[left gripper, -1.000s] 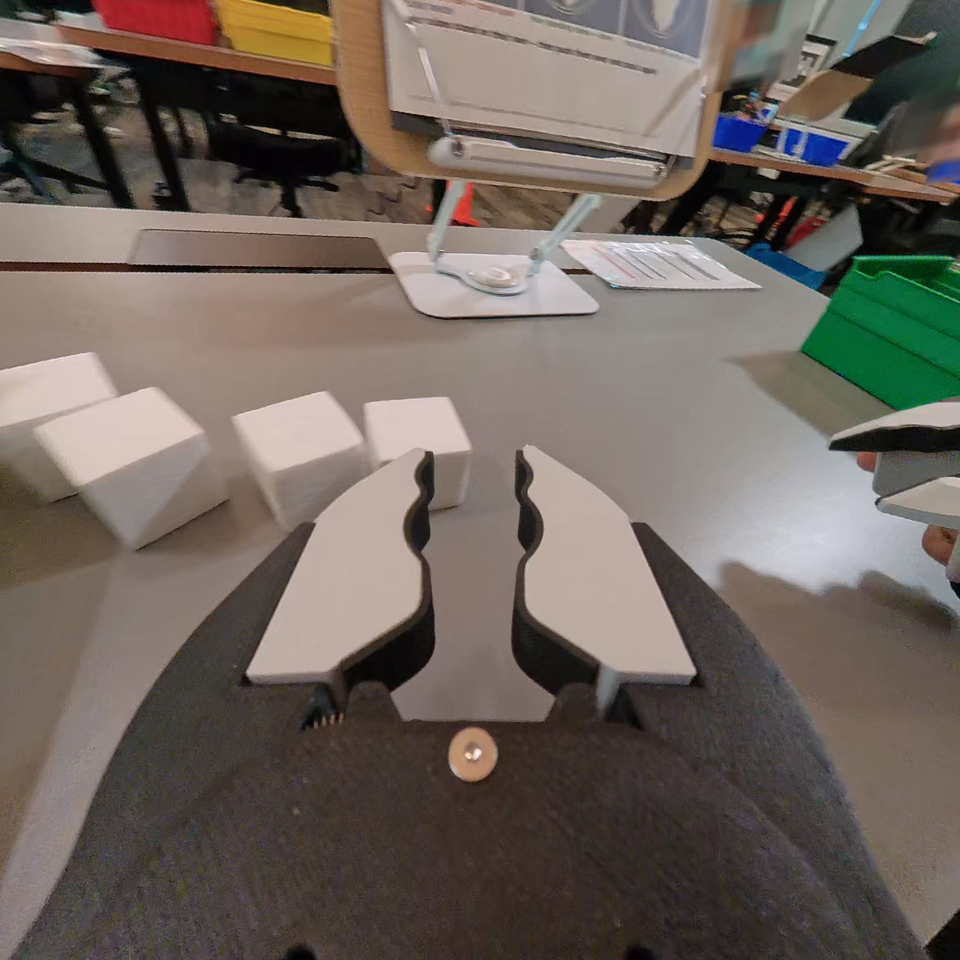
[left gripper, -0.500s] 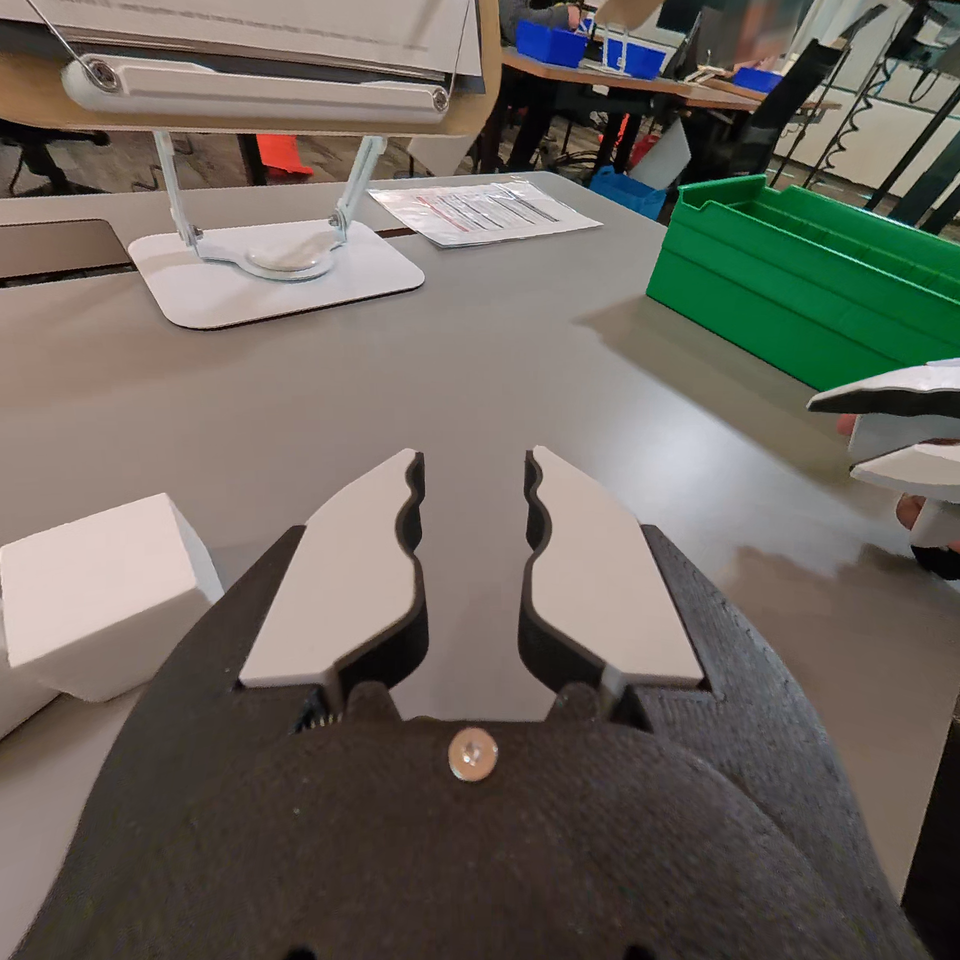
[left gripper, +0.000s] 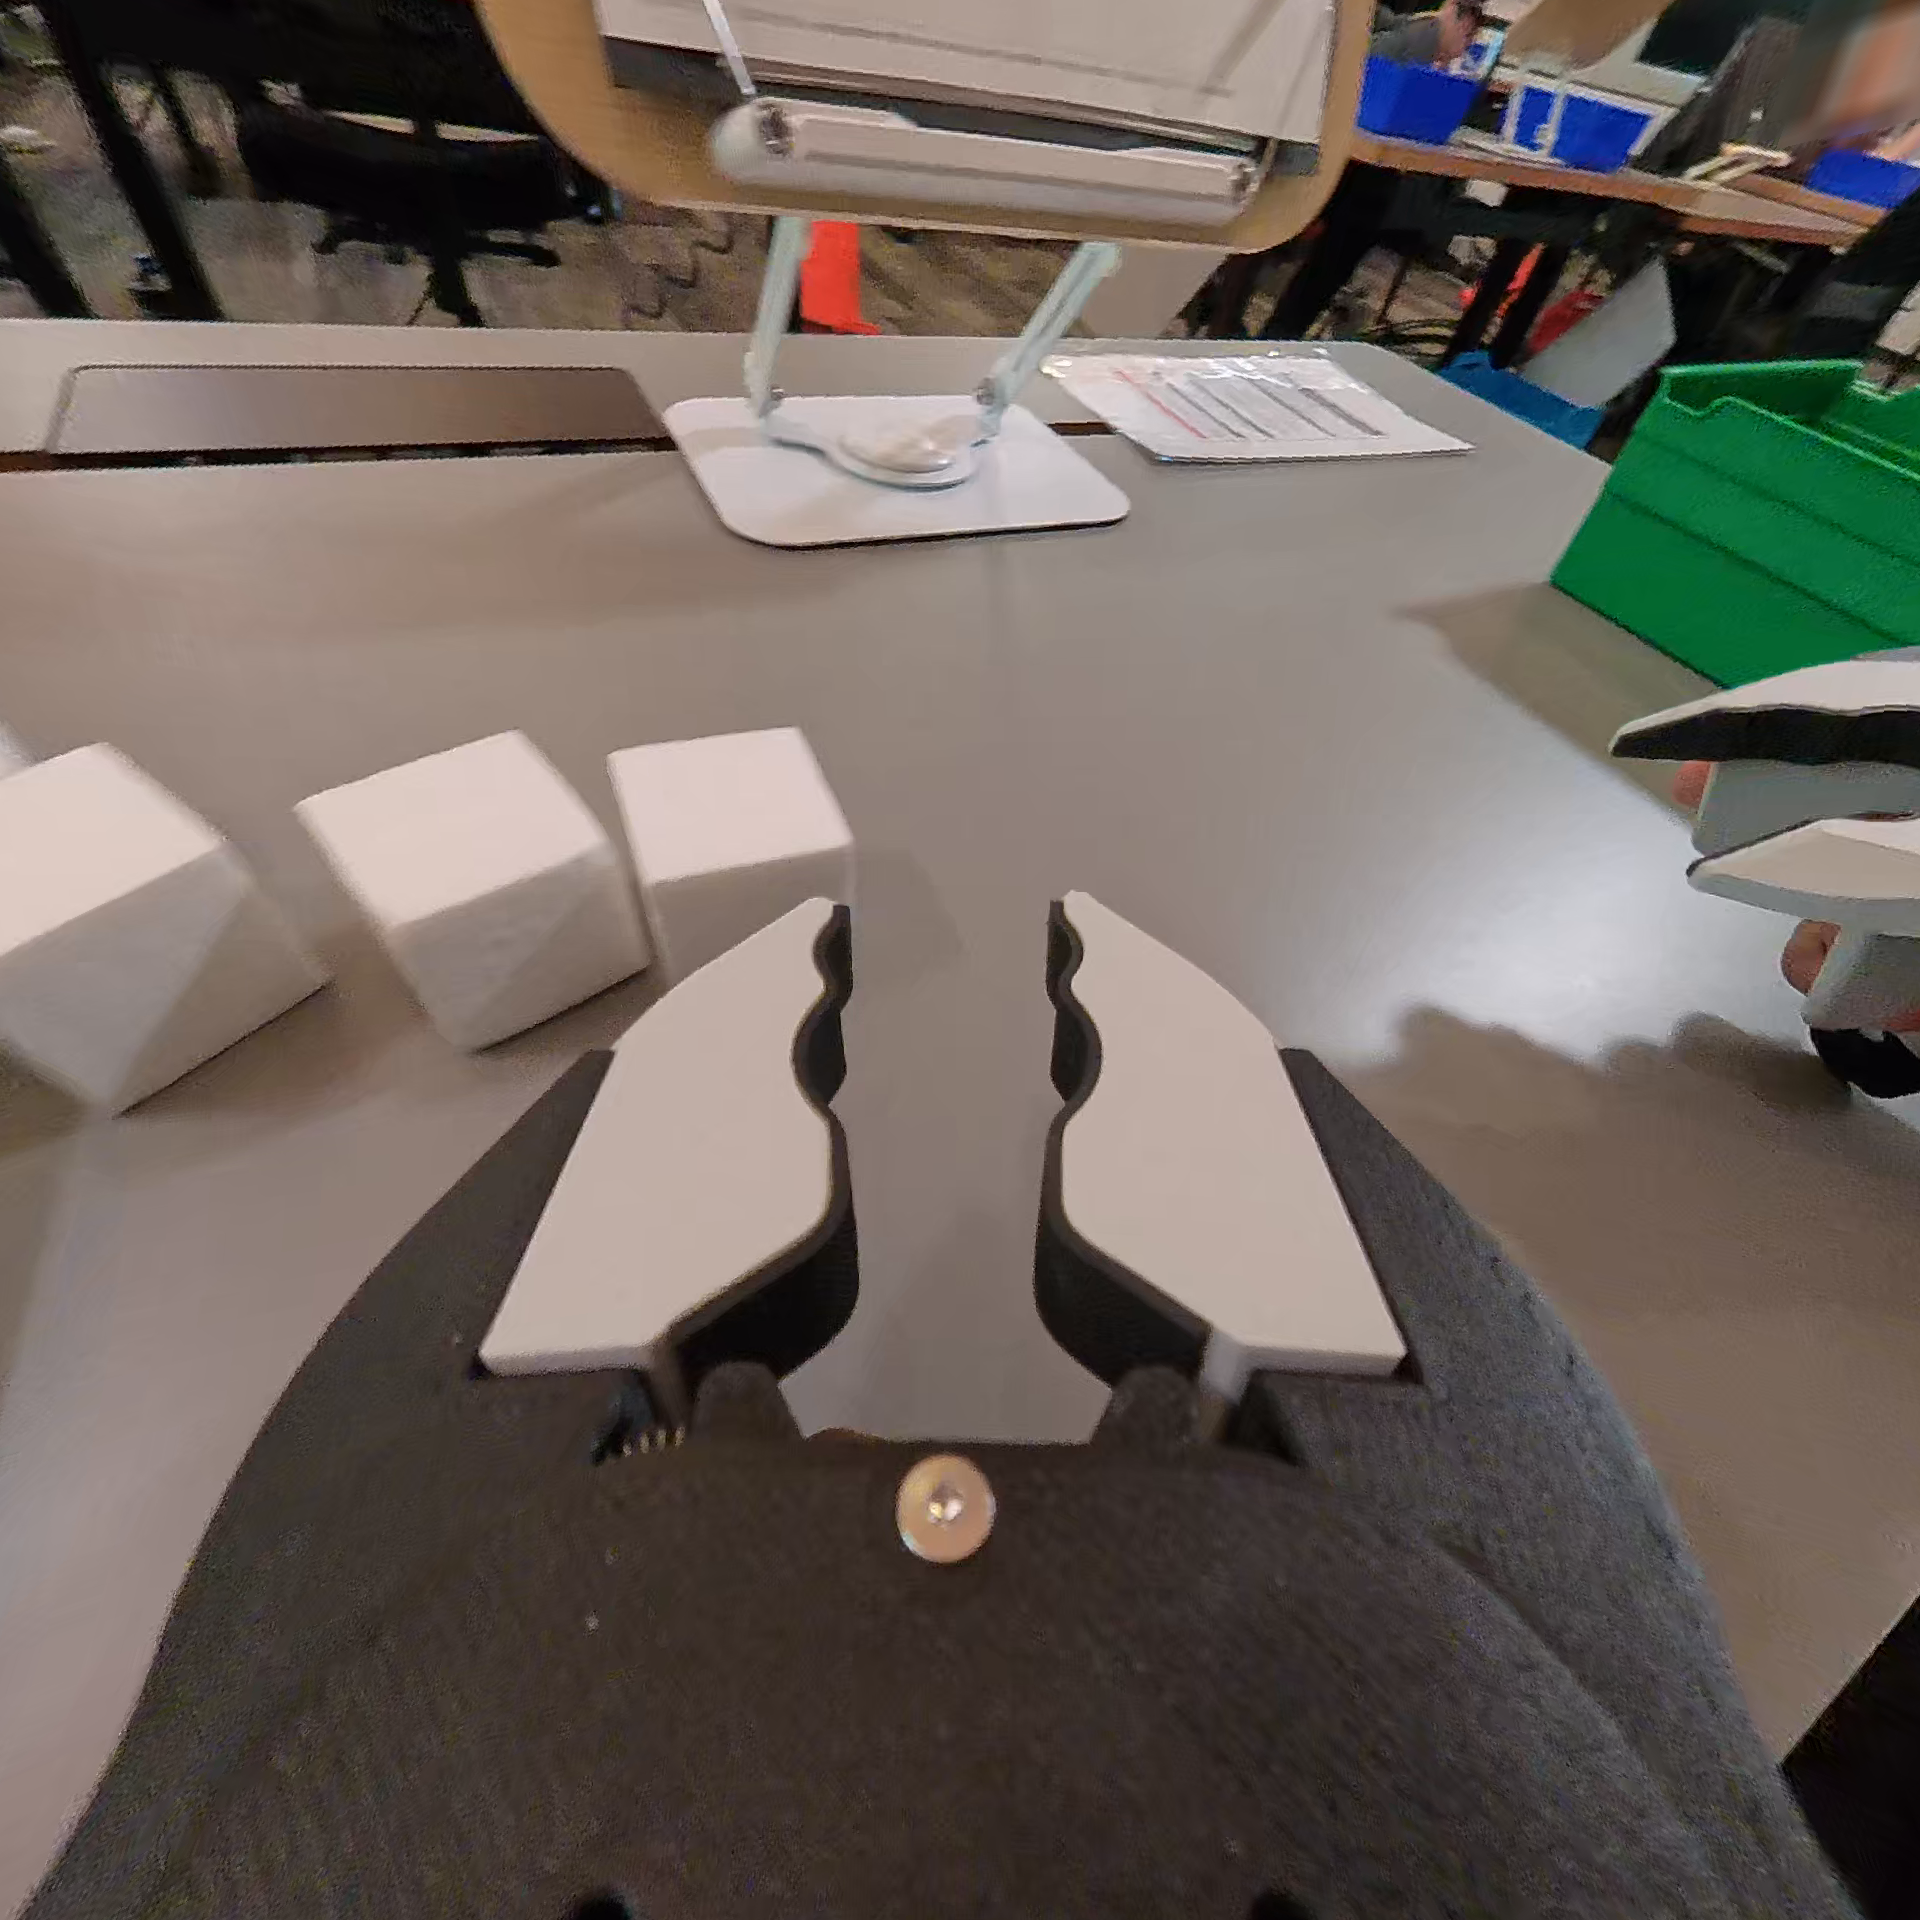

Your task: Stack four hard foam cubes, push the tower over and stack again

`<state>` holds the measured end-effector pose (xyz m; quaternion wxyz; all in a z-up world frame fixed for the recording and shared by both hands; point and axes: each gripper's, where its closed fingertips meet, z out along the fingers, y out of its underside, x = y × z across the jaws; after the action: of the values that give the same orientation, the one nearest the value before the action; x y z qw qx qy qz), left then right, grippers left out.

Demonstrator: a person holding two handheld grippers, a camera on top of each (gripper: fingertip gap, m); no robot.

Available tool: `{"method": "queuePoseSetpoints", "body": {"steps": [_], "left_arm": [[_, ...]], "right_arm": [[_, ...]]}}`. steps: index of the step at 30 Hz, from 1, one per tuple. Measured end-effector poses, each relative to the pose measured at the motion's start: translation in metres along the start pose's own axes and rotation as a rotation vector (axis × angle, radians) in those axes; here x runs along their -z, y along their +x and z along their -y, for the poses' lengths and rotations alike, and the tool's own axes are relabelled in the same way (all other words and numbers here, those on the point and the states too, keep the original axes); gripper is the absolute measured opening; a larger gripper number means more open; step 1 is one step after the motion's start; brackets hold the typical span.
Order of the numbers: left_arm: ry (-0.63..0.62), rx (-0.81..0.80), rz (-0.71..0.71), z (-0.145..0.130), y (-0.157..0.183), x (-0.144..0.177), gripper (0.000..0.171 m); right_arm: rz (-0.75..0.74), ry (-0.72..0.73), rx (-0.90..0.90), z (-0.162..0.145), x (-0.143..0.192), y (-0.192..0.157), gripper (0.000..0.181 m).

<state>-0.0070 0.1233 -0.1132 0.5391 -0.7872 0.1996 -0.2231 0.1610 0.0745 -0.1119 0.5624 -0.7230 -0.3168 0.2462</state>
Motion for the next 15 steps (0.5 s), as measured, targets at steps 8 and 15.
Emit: {"method": "queuePoseSetpoints", "body": {"steps": [8,15], "left_arm": [[-0.004,0.06,0.151,-0.02,-0.047,0.059,0.036],[0.007,0.099,0.22,-0.028,-0.065,0.087,0.035]], "right_arm": [[0.143,0.005,0.064,0.016,-0.061,-0.03,0.052],[0.142,0.078,0.189,0.03,-0.087,-0.039,0.08]]}}
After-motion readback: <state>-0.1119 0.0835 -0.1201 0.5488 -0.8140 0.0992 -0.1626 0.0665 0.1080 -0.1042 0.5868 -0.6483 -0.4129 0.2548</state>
